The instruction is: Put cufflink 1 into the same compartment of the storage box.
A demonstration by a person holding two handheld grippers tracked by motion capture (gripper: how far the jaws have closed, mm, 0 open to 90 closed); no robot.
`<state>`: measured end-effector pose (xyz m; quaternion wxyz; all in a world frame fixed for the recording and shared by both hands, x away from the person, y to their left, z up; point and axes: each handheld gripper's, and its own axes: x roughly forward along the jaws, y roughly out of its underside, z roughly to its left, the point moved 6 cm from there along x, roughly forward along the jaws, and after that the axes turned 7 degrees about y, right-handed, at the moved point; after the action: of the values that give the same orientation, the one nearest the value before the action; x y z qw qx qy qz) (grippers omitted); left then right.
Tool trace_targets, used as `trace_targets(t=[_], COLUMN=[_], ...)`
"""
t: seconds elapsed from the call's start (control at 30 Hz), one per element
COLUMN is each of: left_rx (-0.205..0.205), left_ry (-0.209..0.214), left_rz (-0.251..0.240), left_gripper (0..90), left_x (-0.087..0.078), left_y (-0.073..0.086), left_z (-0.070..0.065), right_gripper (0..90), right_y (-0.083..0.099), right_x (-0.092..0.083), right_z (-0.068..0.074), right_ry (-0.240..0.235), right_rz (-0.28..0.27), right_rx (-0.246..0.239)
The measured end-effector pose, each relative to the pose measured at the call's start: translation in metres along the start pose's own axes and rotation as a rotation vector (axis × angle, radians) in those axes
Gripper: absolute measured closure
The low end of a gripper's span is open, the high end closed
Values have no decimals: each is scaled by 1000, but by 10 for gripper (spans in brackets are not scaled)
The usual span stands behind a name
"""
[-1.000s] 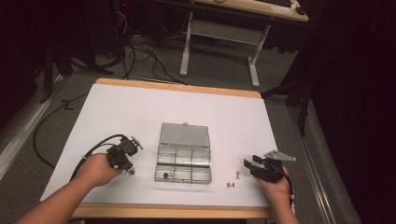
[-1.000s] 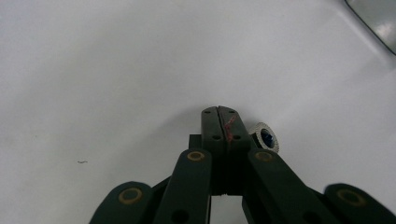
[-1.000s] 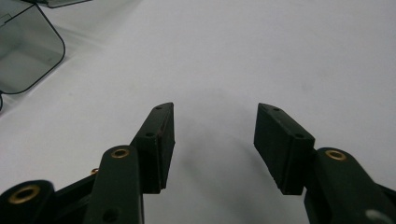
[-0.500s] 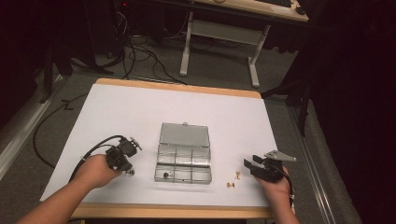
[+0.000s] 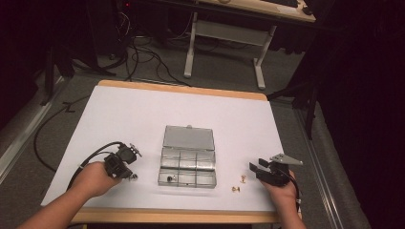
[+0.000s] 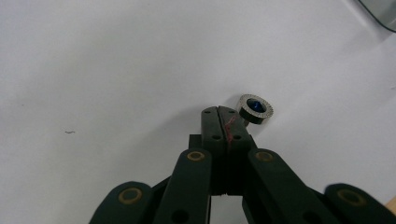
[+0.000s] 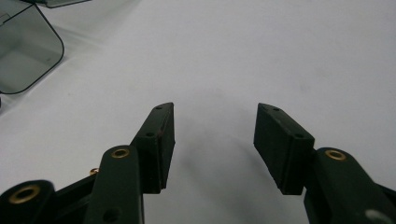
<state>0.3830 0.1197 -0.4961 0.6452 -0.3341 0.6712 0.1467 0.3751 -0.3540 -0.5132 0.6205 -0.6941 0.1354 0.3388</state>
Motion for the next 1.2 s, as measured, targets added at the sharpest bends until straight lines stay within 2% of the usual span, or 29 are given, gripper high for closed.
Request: trace_targets(t=[0.03, 0.1, 0.17, 0.27, 0.4, 0.47, 0.63, 0.93, 1.2], left_rx=[-9, 0, 6, 23, 38, 41, 71, 81, 84], left_ry=[7, -7, -3, 7, 25, 32, 32, 28, 25], left_rz=[-8, -17, -24, -41, -44, -34, -10, 3, 9], left_gripper=[894, 871, 841, 745, 601, 573, 606, 702, 711], left_x=[-2, -8, -14, -18, -15, -10, 2, 6, 9], left_y=[0, -2, -4, -7, -9, -8, -7, -7, -7], left_z=[-1, -2, -4, -7, -11, -12, -14, -14, -15], right_gripper=[488, 488, 488, 488, 488, 488, 487, 488, 488], right_y=[0, 0, 0, 0, 0, 0, 0, 0, 0], right_x=[0, 0, 0, 0, 0, 0, 0, 0, 0], right_z=[0, 0, 1, 1, 1, 1, 0, 0, 0], right_ry=[1, 1, 3, 4, 3, 2, 0, 0, 0], right_rz=[1, 2, 4, 6, 4, 4, 0, -1, 1], right_rx=[2, 3, 3, 3, 5, 5, 4, 4, 4])
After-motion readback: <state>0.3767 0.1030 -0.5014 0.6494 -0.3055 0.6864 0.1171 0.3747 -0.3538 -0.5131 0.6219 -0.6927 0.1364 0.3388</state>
